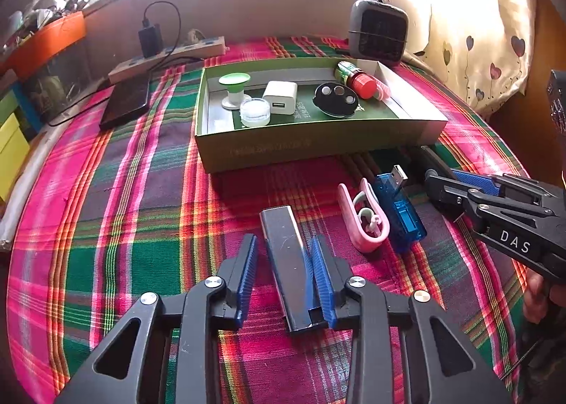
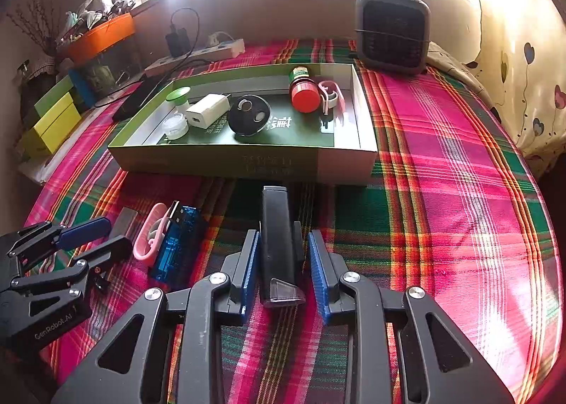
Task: Organize rigid objects
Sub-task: 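Lower left tool around the silver-black bar while right tool straddles the black bar, then close both tools on their bars and lift them off the cloth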
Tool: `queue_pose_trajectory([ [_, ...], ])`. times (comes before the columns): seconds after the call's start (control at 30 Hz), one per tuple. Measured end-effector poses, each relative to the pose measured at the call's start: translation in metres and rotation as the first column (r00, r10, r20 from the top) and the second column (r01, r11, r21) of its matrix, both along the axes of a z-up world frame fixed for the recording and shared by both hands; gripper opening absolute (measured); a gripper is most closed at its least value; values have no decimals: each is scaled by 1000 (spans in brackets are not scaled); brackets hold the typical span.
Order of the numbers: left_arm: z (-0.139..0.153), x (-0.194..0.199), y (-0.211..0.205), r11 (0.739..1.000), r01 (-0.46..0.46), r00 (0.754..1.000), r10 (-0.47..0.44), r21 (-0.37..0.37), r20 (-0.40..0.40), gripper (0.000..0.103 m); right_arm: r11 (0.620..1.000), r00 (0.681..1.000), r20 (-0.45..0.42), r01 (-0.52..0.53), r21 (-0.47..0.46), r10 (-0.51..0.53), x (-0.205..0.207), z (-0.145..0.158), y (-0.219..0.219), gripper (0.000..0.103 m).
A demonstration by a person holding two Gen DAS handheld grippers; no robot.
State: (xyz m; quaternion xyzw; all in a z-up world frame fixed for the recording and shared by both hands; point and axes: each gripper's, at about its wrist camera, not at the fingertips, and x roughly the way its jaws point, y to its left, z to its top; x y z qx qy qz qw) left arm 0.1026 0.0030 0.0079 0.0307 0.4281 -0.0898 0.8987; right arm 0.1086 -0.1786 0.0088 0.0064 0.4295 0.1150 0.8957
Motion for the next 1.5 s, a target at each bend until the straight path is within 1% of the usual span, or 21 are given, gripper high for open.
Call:
queue_pose_trajectory([
  [0.23,0,1,3,1000,-5,1000,5,-24,1,25,1000,1000,0,0,0,0,0,0,0,27],
  [0.3,0,1,5,999,-8,1000,8,-35,0,22,1000,1000,1,1,3,-1,0,0,0,25],
  [0.43,0,1,6,999,-8,1000,8,-44,-1,22,1000,1000,0,7,10,-7,0,0,-1,24],
  [0.9,3,2,5,998,-5,1000,5,-59,6,22,1000,1000,3,2,23,-2,-1,2,-2,24],
  [1.17,8,0,6,998,0,1000,1,-71,14,22,999,1000,8,-3,32,3,-4,4,-2,24],
  [1.5,20,-2,8,996,10,999,-6,-91,39,22,999,1000,27,-2,49,1,-9,14,-4,24],
])
